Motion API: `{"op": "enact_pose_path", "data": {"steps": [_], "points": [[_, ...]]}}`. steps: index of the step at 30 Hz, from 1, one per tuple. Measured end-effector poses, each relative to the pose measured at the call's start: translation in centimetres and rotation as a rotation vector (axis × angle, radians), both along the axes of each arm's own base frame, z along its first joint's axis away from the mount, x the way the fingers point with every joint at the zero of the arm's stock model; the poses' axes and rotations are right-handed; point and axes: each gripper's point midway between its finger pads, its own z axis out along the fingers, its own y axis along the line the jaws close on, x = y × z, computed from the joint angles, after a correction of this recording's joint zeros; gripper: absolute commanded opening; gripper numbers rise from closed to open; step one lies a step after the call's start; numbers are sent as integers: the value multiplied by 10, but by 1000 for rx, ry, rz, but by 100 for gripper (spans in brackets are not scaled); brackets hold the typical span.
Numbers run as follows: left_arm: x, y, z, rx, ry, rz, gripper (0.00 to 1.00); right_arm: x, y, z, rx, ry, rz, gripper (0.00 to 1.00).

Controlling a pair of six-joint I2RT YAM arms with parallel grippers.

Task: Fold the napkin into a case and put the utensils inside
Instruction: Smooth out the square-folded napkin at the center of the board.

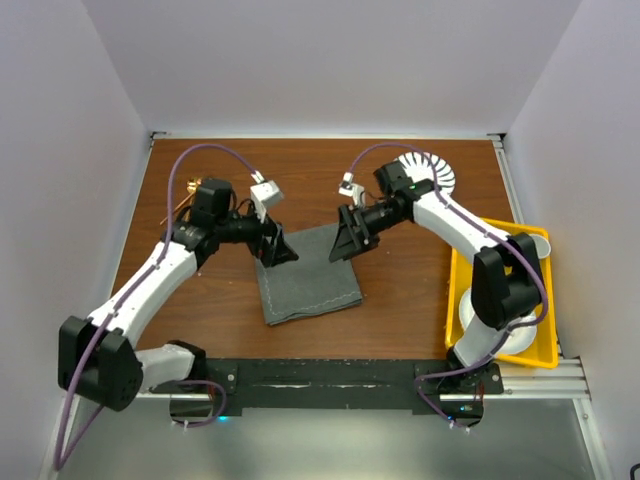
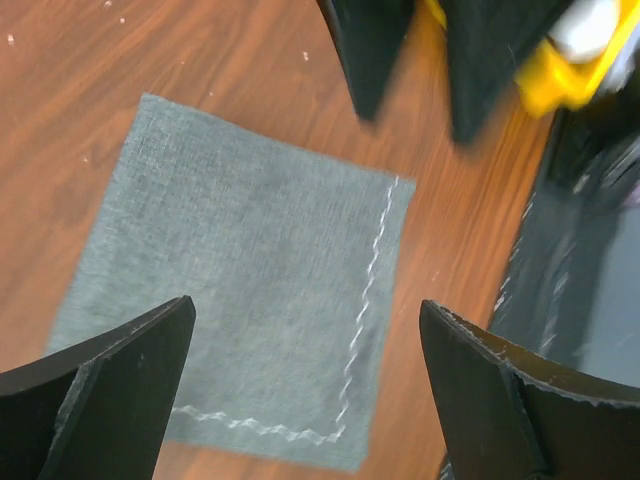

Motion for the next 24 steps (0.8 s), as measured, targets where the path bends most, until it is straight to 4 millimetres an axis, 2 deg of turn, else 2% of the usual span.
{"op": "enact_pose_path", "data": {"steps": [3,6,7,11,15,19,24], "points": [[11,-3,-10,-103,140,61,100,-25,12,-26,-8,77,54,84],[13,-10,-28,-198,268,100,100,-40,10,-54,-44,161,68,83],[13,-12,-38,-226,331,117,100,-42,7,-67,-63,198,66,83],[22,-12,-77,-286,513,193,100,-47,1,-98,-102,269,63,82],[32,1,-115,-318,651,296,100,-52,-4,-123,-133,316,68,82],[40,18,-140,-341,730,368,100,-53,-6,-125,-114,344,73,82],[41,30,-137,-392,765,345,100,-54,-7,-123,-102,335,91,82]]}}
